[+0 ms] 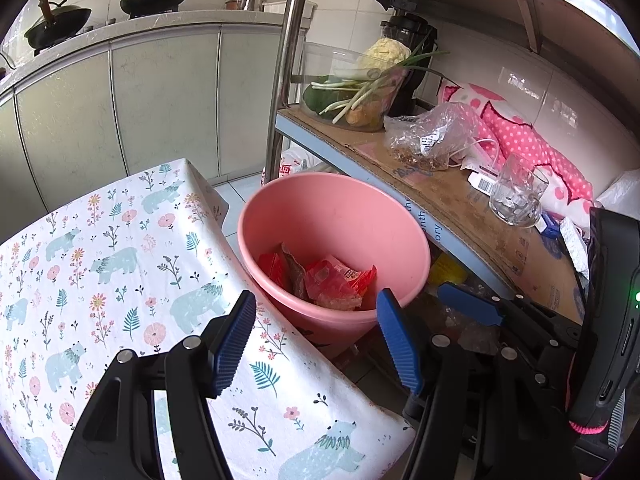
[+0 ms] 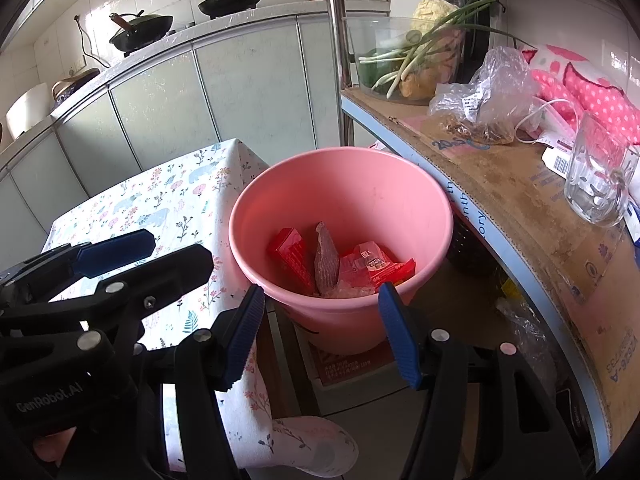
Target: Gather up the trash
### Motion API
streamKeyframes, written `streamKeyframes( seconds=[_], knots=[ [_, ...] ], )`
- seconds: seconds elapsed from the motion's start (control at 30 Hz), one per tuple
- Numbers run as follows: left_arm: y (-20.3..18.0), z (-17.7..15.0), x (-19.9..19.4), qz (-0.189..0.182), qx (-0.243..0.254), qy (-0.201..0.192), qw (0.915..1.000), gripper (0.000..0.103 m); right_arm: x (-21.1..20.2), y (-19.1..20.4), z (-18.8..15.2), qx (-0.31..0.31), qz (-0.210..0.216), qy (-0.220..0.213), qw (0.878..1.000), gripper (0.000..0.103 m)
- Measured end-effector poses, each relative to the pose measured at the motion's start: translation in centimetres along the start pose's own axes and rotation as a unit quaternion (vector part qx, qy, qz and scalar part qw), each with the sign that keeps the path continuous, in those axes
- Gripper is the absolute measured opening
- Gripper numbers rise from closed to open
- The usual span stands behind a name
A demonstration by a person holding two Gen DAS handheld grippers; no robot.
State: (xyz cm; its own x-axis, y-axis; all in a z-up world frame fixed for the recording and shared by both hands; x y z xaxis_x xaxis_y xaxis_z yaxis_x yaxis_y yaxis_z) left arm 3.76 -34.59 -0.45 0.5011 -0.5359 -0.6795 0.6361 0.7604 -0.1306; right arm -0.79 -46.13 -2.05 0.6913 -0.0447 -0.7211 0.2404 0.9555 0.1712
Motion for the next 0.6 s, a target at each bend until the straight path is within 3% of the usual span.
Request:
streamKeyframes(
  seconds=[0.6],
  knots=[
    [0.05,-0.16,0.18,-0.002,-0.001,0.003,1.0,0.062,0.22,0.07,-0.32,-0.002,0.0,0.003,1.0,0.06]
  ],
)
Point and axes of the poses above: each gripper's, at about its wrist camera, not at the fingertips, and x roughly the way its jaws point, y to its left, z to its top, the point moved 2 cm from there along x, roughly the way its jaws point, and after that the axes turned 3 degrees about x, right-handed, at the moved point
